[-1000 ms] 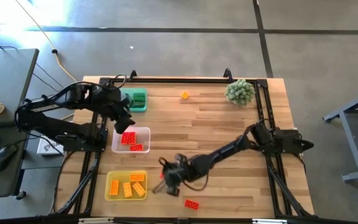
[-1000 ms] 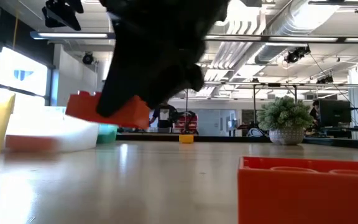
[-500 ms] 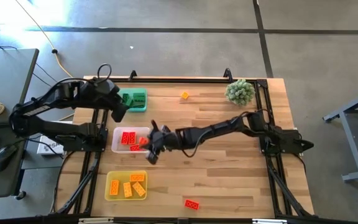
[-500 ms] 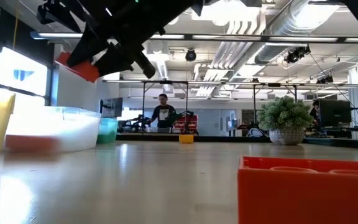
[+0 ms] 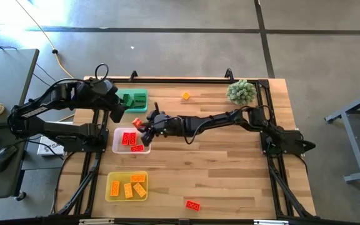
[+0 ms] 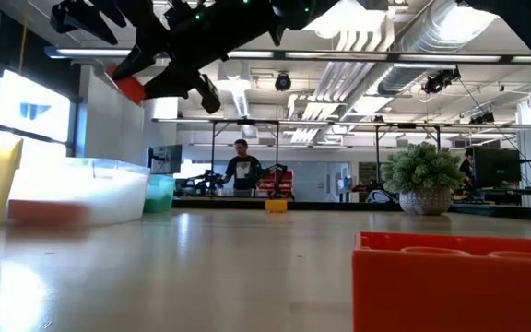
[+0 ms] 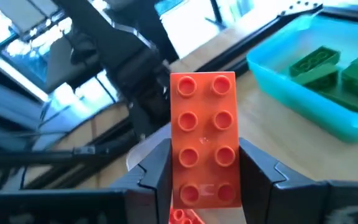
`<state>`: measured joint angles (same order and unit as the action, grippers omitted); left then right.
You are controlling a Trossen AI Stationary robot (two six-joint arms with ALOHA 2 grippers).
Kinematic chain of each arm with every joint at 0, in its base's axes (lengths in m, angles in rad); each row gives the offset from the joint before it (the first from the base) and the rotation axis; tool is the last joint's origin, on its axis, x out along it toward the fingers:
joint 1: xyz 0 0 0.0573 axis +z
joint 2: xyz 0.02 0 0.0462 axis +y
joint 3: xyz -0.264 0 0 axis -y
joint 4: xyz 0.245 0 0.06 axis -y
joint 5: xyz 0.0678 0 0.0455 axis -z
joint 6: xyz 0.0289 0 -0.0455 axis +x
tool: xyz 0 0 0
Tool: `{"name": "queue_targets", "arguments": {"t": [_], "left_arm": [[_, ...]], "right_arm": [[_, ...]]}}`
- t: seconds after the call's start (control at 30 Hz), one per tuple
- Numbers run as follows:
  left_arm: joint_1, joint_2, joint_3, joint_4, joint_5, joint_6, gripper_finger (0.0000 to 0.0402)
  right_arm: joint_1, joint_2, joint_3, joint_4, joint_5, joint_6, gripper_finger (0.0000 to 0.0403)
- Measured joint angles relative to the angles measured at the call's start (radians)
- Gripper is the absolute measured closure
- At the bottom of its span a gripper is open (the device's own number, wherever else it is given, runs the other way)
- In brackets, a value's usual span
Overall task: Sort & place blocks by color
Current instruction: Put the orange game piece into the white bin
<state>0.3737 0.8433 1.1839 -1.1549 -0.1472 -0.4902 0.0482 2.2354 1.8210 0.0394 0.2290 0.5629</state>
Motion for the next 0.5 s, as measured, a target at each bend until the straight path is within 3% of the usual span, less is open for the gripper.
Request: {"name": "queue_targets", "arguments": {"t": [0.27, 0.5], "left_arm": [[0.000, 0.001, 0.000, 0.000, -0.003, 0.049, 0.0198], [0.000, 0.001, 0.000, 0.001, -0.002, 0.096, 0.0198]], "right_arm": [[-0.016, 0.062, -0.002, -0.006, -0.123, -0.043, 0.0291], [-0.028, 0.129, -0.002, 0.069, -0.181, 0.052, 0.0268]]}}
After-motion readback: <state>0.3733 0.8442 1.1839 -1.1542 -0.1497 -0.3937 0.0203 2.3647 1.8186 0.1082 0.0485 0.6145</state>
